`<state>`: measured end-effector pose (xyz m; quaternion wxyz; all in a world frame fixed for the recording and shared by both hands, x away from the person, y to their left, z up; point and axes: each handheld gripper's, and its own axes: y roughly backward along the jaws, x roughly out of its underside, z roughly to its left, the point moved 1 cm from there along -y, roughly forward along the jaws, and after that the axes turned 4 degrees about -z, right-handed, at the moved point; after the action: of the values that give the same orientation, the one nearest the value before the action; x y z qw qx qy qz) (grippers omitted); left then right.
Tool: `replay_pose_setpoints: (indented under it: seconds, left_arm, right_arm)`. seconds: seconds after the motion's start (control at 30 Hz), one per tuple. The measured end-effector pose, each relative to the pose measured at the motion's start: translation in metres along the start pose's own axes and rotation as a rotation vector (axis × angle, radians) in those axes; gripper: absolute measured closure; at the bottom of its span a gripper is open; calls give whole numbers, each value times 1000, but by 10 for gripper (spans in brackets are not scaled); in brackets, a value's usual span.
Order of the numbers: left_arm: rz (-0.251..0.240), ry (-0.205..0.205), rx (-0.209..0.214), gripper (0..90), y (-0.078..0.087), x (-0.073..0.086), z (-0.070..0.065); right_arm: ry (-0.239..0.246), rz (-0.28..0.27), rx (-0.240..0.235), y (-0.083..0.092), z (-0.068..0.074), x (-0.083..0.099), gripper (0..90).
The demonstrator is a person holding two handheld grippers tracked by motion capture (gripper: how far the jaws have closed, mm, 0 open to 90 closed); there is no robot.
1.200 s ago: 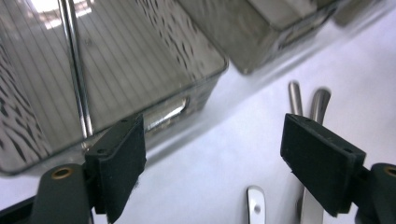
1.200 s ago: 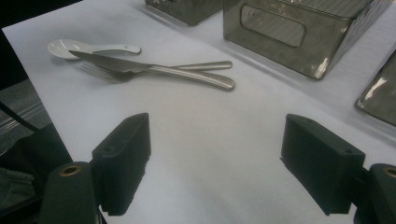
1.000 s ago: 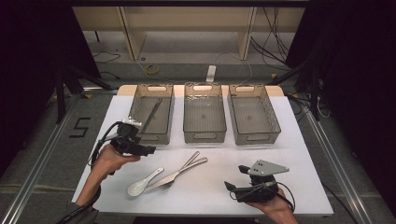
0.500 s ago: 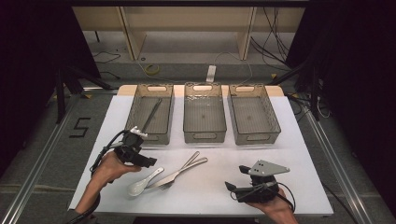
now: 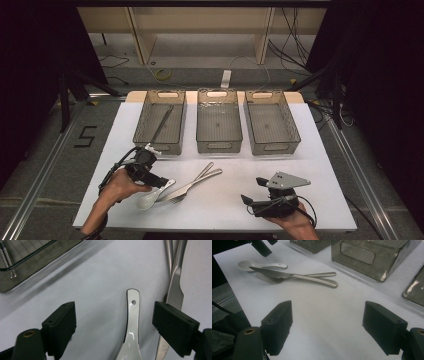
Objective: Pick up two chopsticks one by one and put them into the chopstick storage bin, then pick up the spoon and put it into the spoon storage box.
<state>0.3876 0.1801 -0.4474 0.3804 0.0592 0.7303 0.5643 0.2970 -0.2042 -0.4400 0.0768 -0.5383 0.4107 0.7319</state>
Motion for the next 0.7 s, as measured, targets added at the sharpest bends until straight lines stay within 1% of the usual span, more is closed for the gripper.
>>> replay_pose_setpoints:
  seconds: [0.07,0.1,0.17,0.27,0.37,0.47,0.67,0.7]
  left_arm:
    - [7,-4,1,190,-1,0,-1]
    - [19,-12,2,191,-2,0,0]
    - [28,-6,-2,191,-4,1,-1]
    - [47,-11,-3,191,-7,2,-1]
    - [56,-12,-7,191,-8,3,-1]
    - [54,-13,-10,191,-9,2,-2]
    - [76,-17,-14,204,-11,3,-1]
    - [80,-24,-12,212,-11,3,-2]
  right_arm:
    - [-1,-2,2,1,0,0,248]
    - [-2,-2,3,1,0,1,248]
    - [-1,1,5,1,0,1,248]
    - [-1,3,7,2,-1,1,248]
    - [-1,3,8,2,0,2,248]
    - [1,2,8,3,0,2,248]
    - [0,7,8,3,0,2,248]
    - [0,6,8,3,0,2,248]
